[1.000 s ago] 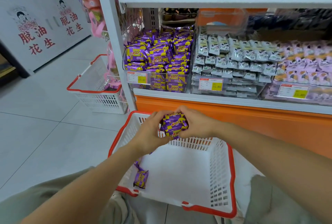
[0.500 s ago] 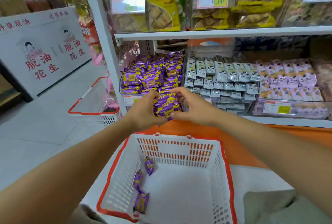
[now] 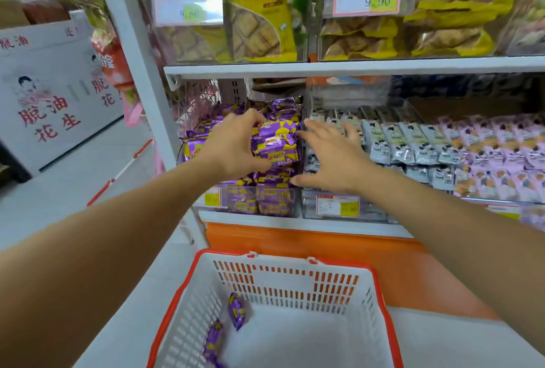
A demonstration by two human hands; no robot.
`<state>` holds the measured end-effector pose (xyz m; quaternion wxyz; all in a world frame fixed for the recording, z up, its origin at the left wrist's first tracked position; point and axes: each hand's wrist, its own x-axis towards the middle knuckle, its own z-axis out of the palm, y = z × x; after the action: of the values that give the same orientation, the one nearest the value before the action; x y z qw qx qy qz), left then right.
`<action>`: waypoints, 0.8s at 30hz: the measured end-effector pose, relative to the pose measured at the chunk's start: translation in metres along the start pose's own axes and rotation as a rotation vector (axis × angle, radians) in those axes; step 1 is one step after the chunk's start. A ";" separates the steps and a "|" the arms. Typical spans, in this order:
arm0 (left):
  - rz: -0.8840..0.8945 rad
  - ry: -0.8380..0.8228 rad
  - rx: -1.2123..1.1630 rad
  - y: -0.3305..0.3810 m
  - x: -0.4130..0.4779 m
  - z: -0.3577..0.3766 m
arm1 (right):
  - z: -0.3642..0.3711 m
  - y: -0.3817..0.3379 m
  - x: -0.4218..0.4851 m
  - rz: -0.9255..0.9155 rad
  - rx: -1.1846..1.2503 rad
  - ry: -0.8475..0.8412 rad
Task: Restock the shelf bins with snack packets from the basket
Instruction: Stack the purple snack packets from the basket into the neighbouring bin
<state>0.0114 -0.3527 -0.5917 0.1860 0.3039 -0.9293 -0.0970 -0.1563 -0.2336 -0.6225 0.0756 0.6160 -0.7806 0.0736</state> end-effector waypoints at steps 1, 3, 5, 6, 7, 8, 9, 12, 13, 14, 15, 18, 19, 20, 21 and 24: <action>0.006 0.008 0.019 -0.001 0.009 0.002 | 0.004 0.000 0.003 -0.001 -0.006 -0.001; 0.013 0.012 0.019 -0.002 0.023 0.006 | 0.010 0.000 0.005 -0.004 -0.002 0.043; 0.019 -0.011 0.019 -0.002 0.033 0.013 | 0.016 0.000 0.005 0.013 0.064 0.109; 0.019 -0.033 0.030 -0.002 0.036 0.017 | 0.017 0.001 0.005 0.027 0.102 0.131; 0.017 -0.056 0.048 -0.002 0.039 0.022 | 0.019 0.002 0.005 0.035 0.117 0.146; 0.017 -0.075 0.070 -0.004 0.042 0.026 | 0.021 0.003 0.004 0.038 0.112 0.156; 0.005 -0.090 0.088 -0.006 0.044 0.030 | 0.022 0.003 0.004 0.037 0.100 0.164; -0.010 -0.101 0.107 -0.011 0.048 0.033 | 0.026 0.003 0.004 0.029 0.096 0.198; 0.000 -0.108 0.120 -0.013 0.049 0.033 | 0.028 0.002 0.004 0.025 0.097 0.210; 0.017 -0.114 0.142 -0.014 0.050 0.033 | 0.029 0.002 0.004 0.021 0.093 0.219; 0.031 -0.122 0.166 -0.015 0.052 0.034 | 0.030 0.002 0.005 0.017 0.089 0.225; 0.056 -0.134 0.244 -0.020 0.055 0.038 | 0.034 0.001 0.006 0.012 0.075 0.244; 0.056 -0.127 0.263 -0.021 0.056 0.040 | 0.035 0.001 0.006 0.012 0.073 0.255; 0.062 -0.112 0.283 -0.022 0.056 0.042 | 0.036 0.001 0.006 0.010 0.073 0.266; 0.068 -0.092 0.293 -0.023 0.056 0.045 | 0.038 0.001 0.007 0.005 0.072 0.276; 0.082 -0.030 0.291 -0.024 0.051 0.050 | 0.043 0.000 0.008 0.003 0.060 0.299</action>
<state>-0.0344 -0.3990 -0.6298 0.1299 0.2882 -0.9478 0.0419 -0.1595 -0.2500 -0.6630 0.1724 0.5991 -0.7590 0.1878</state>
